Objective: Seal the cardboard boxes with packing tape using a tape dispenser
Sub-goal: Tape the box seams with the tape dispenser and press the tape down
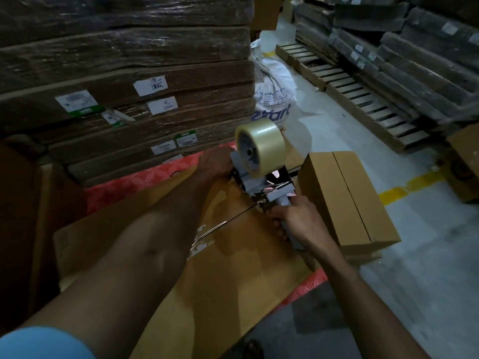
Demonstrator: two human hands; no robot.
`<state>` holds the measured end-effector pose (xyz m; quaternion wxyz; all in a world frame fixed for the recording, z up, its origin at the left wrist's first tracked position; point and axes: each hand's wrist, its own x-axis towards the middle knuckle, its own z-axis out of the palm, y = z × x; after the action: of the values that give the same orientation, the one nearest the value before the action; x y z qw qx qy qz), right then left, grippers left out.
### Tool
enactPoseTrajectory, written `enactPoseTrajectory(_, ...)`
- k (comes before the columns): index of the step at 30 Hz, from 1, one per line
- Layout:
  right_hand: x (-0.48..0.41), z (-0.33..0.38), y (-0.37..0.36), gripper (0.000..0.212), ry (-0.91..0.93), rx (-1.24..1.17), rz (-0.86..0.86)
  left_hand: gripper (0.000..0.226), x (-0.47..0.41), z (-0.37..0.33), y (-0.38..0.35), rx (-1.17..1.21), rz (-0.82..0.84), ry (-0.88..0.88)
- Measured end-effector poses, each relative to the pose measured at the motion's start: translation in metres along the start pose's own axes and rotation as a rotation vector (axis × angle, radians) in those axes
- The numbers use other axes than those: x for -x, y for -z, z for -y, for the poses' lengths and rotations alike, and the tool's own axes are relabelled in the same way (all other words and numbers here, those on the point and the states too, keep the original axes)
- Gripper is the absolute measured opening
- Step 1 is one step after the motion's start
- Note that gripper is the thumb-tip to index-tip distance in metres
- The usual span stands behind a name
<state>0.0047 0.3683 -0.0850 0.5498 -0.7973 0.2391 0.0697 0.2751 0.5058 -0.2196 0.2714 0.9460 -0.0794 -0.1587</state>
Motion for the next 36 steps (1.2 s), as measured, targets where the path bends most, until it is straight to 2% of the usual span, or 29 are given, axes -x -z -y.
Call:
enactPoseTrajectory(2,0.002,0.0,0.001,0.007,-0.007,-0.028,-0.011,0.039,-0.027,0.013,-0.014,-0.047,-0.079,-0.023)
enactPoseTrajectory(4,0.005,-0.001,0.002,0.008,-0.018,-0.05,-0.017,0.041,-0.021,0.008,-0.01,-0.111,-0.055,-0.005)
enactPoseTrajectory(7,0.01,-0.005,0.008,0.011,-0.012,-0.015,-0.027,0.045,0.013,-0.012,0.01,-0.204,-0.087,-0.084)
enactPoseTrajectory(12,0.029,-0.027,0.024,0.012,-0.067,0.08,0.01,0.06,0.035,-0.029,0.029,-0.42,-0.034,-0.193)
enactPoseTrajectory(16,0.053,-0.047,0.03,0.015,-0.091,0.073,-0.025,0.039,0.043,-0.041,0.033,-0.527,-0.007,-0.185)
enactPoseTrajectory(18,0.054,-0.051,0.029,0.015,-0.105,0.063,-0.027,0.032,0.051,-0.048,0.032,-0.529,0.007,-0.12)
enactPoseTrajectory(21,0.053,-0.052,0.026,0.008,-0.113,0.043,-0.009,0.056,0.073,-0.064,0.026,-0.449,-0.249,0.005)
enactPoseTrajectory(23,0.054,-0.053,0.025,0.007,-0.105,0.032,-0.002,0.07,0.093,-0.073,0.017,-0.356,-0.412,-0.047)
enactPoseTrajectory(25,0.056,-0.052,0.024,0.008,-0.098,0.025,-0.007,0.076,0.108,-0.074,0.005,-0.308,-0.355,-0.102)
enactPoseTrajectory(27,0.055,-0.05,0.022,0.01,-0.094,0.022,-0.02,0.08,0.115,-0.066,-0.001,-0.388,-0.23,-0.091)
enactPoseTrajectory(36,0.02,-0.02,0.012,0.014,-0.009,0.141,-0.074,0.068,0.087,-0.054,0.027,-0.453,-0.217,-0.067)
